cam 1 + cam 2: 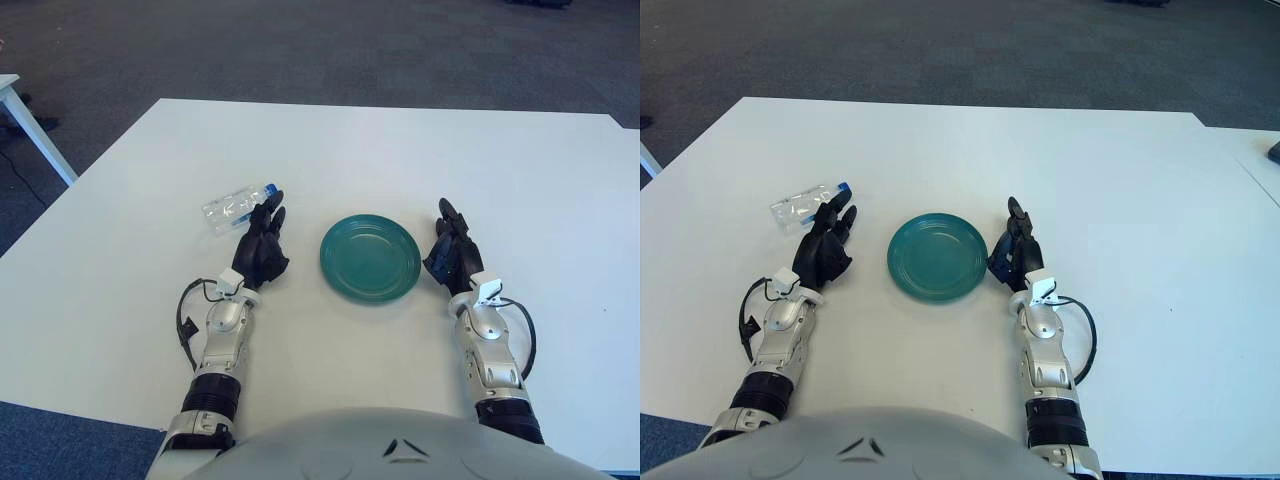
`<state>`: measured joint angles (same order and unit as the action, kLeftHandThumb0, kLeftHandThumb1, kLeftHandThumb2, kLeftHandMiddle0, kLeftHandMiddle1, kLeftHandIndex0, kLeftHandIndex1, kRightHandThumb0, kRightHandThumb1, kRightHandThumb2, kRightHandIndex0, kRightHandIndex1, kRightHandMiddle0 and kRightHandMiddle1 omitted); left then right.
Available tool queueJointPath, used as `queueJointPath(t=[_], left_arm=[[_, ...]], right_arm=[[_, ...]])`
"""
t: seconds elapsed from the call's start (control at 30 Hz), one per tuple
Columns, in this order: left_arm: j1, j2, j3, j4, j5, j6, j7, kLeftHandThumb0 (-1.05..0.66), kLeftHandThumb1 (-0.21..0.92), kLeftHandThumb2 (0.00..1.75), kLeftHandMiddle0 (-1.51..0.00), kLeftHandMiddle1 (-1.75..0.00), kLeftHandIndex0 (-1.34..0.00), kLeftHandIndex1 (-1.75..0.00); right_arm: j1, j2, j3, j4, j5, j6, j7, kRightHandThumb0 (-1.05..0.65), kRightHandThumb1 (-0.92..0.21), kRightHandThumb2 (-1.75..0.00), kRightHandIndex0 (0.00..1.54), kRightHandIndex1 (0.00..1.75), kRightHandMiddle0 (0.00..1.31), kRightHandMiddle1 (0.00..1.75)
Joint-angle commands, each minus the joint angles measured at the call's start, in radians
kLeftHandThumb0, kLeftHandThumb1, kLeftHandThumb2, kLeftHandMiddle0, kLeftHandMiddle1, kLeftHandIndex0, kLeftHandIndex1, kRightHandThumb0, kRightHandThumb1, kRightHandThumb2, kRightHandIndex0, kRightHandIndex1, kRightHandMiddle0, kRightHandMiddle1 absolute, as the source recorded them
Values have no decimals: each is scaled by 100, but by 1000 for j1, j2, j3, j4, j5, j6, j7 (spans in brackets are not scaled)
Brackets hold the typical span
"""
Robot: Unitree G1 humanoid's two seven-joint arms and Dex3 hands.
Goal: Put the bottle into the plate.
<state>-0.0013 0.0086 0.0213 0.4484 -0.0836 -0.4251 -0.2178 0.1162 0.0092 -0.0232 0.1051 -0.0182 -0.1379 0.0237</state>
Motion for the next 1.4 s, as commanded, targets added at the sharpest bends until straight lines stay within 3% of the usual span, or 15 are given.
queueJointPath(t=[0.0, 0.27, 0.57, 0.8, 0.87, 0.93, 1.0, 1.07, 1.2, 1.37], left_arm=[[61, 6, -11, 79, 20, -5, -7, -105, 92, 118, -19, 0, 0, -42], [62, 1, -8, 75, 4, 27, -2, -105, 92, 117, -18, 0, 0, -42], [45, 12, -8, 104, -1, -18, -35, -105, 92, 118, -17, 0, 0, -42], [63, 9, -4, 80, 13, 5, 1, -105, 92, 119, -18, 0, 0, -42], [74, 21, -22, 86, 119, -43, 102, -105, 92, 119, -17, 0, 0, -41], [80, 53, -63, 99, 315, -108, 286, -105, 92, 118, -16, 0, 0, -39], [114, 87, -125, 21, 572, -90, 522, -105, 92, 117, -16, 0, 0, -33], [125, 110, -168, -22, 713, -40, 658, -105, 92, 117, -16, -1, 0, -30], [130, 140, -222, -76, 880, 86, 798, -105, 92, 118, -17, -1, 0, -23], [148, 146, -253, -159, 999, 198, 858, -105, 92, 117, -16, 0, 0, -19]], right_arm=[[38, -2, 5, 41, 13, 59, 12, -101, -92, -126, 0, 0, 1, 9], [36, -5, 7, 43, 9, 55, 15, -102, -92, -125, 0, 0, 0, 9], [36, -8, 10, 44, 8, 60, 14, -101, -92, -122, 0, 0, 0, 9], [33, -9, 12, 46, 5, 68, 9, -101, -92, -121, 0, 0, 0, 8], [30, -9, 11, 48, 2, 73, 5, -100, -92, -121, 0, 0, 0, 8], [29, -9, 10, 49, -1, 77, -1, -100, -92, -121, 0, 0, 0, 8], [25, -8, 8, 52, -4, 83, -6, -100, -92, -122, 0, 0, 0, 8], [23, -7, 7, 54, -4, 86, -8, -100, -92, -122, 0, 0, 0, 8], [15, -5, 7, 64, -3, 92, -10, -100, -92, -122, 0, 0, 0, 8], [5, -1, 5, 75, -2, 103, -15, -99, -92, -121, 0, 0, 0, 8]])
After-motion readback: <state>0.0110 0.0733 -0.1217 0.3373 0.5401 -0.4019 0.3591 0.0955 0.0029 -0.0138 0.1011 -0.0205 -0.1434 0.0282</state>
